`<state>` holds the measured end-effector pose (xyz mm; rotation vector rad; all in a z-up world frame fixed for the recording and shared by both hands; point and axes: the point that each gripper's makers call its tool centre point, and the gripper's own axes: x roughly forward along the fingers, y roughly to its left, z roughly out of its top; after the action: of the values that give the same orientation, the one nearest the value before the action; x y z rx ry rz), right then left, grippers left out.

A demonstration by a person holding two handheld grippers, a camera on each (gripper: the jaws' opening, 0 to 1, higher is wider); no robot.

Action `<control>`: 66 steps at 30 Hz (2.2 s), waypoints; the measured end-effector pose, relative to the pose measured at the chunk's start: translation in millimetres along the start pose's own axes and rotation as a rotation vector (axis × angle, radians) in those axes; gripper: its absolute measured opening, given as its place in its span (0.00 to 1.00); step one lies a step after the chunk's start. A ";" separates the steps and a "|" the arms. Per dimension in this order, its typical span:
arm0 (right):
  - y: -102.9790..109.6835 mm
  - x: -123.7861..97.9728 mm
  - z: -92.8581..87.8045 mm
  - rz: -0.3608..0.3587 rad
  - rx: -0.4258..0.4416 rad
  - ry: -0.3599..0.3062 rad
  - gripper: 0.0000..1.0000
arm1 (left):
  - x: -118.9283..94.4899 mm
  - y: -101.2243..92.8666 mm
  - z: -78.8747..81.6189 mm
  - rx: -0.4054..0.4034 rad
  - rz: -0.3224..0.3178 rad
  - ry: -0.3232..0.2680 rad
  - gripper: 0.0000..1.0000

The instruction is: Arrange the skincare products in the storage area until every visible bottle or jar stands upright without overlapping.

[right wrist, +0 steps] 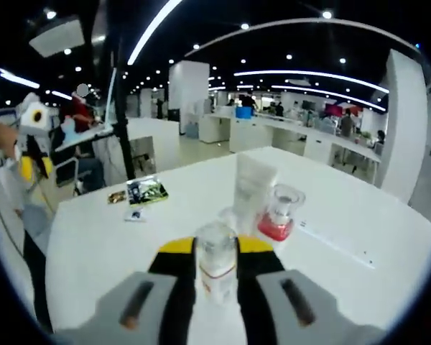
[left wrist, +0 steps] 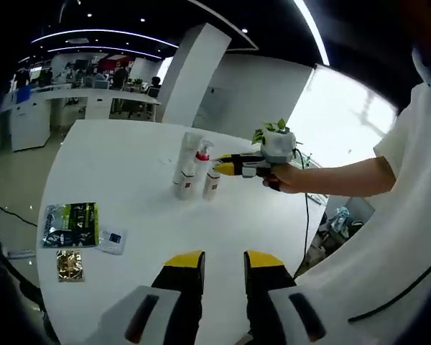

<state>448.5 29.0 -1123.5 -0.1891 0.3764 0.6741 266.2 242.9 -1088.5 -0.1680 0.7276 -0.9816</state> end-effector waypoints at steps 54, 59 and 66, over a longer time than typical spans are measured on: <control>-16.6 9.9 -61.2 -0.088 0.187 0.119 0.30 | -29.0 10.0 -13.3 -0.158 0.082 -0.094 0.22; -14.3 16.4 -75.3 -0.102 0.247 0.179 0.30 | -29.7 10.2 -16.8 -0.171 0.092 -0.094 0.22; -14.4 21.9 -78.5 -0.115 0.267 0.190 0.28 | -32.3 13.0 -19.2 -0.178 0.108 -0.091 0.22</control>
<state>451.6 7.7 -1203.4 -0.0199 0.6287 0.4879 252.1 279.8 -1093.1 -0.3232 0.7326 -0.8015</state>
